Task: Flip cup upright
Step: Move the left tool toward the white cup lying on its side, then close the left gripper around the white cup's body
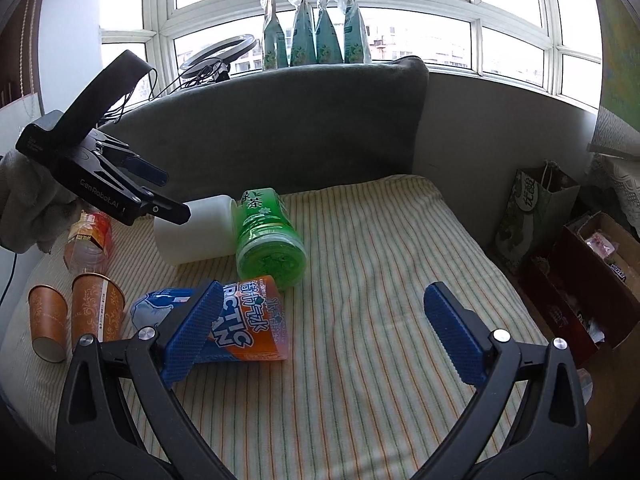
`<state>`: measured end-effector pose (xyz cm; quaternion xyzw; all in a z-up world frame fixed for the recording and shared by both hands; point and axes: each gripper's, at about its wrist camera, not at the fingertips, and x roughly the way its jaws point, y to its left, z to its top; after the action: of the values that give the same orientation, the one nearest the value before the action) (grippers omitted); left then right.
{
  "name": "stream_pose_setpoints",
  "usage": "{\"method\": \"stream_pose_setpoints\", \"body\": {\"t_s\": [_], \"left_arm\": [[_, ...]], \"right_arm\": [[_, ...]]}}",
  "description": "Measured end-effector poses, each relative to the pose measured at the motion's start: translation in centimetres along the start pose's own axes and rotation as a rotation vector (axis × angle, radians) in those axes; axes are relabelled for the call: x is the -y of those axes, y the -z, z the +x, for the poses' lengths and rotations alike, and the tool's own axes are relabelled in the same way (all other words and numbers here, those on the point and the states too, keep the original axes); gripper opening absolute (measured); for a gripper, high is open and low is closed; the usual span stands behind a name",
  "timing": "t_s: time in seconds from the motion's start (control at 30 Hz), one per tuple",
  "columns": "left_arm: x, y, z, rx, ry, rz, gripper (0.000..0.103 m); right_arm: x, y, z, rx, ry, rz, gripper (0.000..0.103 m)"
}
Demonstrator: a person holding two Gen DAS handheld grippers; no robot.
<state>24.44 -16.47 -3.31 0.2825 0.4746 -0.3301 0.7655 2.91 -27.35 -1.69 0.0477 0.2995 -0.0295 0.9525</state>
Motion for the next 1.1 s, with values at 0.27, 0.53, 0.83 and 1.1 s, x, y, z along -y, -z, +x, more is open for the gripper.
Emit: {"method": "stream_pose_setpoints", "body": {"t_s": [0.27, 0.53, 0.83, 1.1], "left_arm": [[1.1, -1.5, 3.7, -0.16, -0.015, 0.119, 0.084], [1.8, -1.4, 5.7, -0.227, -0.068, 0.237, 0.084], [0.0, -0.8, 7.1, -0.273, -0.042, 0.224, 0.081], [-0.8, 0.2, 6.0, -0.262, -0.041, 0.199, 0.079]], "right_arm": [[2.2, 0.3, 0.9, -0.019, 0.025, 0.058, 0.102], [3.5, 0.1, 1.9, -0.03, 0.026, 0.105, 0.102], [3.4, 0.0, 2.3, -0.035, 0.014, 0.115, 0.102], [3.6, -0.1, 2.4, -0.034, 0.014, 0.13, 0.102]]}}
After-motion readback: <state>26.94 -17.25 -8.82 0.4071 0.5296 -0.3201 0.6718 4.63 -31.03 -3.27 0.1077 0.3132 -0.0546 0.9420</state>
